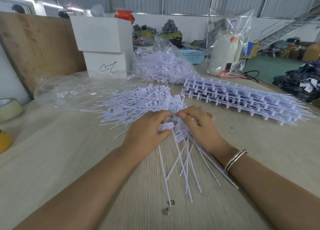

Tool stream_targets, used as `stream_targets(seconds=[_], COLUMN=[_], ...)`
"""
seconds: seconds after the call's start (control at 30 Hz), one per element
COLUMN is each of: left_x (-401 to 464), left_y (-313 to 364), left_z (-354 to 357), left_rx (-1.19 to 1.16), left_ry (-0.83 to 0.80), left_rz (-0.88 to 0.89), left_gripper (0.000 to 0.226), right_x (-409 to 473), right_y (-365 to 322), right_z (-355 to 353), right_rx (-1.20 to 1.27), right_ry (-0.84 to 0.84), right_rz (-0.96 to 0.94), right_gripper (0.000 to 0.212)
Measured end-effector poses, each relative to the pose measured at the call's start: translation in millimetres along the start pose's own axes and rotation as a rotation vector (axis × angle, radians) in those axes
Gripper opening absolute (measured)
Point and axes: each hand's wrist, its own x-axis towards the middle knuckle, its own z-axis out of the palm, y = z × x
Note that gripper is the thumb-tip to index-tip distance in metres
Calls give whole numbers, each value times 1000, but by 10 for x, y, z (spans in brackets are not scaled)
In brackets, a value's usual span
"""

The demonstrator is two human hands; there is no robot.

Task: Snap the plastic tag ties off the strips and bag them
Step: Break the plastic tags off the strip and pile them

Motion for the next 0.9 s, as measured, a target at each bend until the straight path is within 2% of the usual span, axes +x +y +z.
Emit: stream_targets(seconds=[0.07,0.2,0.33,0.47,0.6,0.8,0.9], left_x=[-4,-4,-11,-11,-13,-17,-21], left_y=[23,65,53,-23,-23,-33,-16], left_z=[8,32,44,33,50,32,25], left_rx=[33,61,52,91,117,137,162], left_ry=[-8,-18,-16,-106,-163,-62,-59], left_rz=[24,66,44,23,47,38,9], left_gripper=[41,39,34,32,34,20,19], right_x=[-13,-15,29,61,61,38,35], right_y=[-21,-28,33,118,115,38,43], right_z=[25,57,28,-7,23,15,7], right_rx=[-19,93,257,452,401,293,336], right_ry=[-79,-241,-180,-62,-96,-224,-232], right_rz=[-12,-30,42,222,224,95,76], right_gripper=[27,13,20,26,23,26,22])
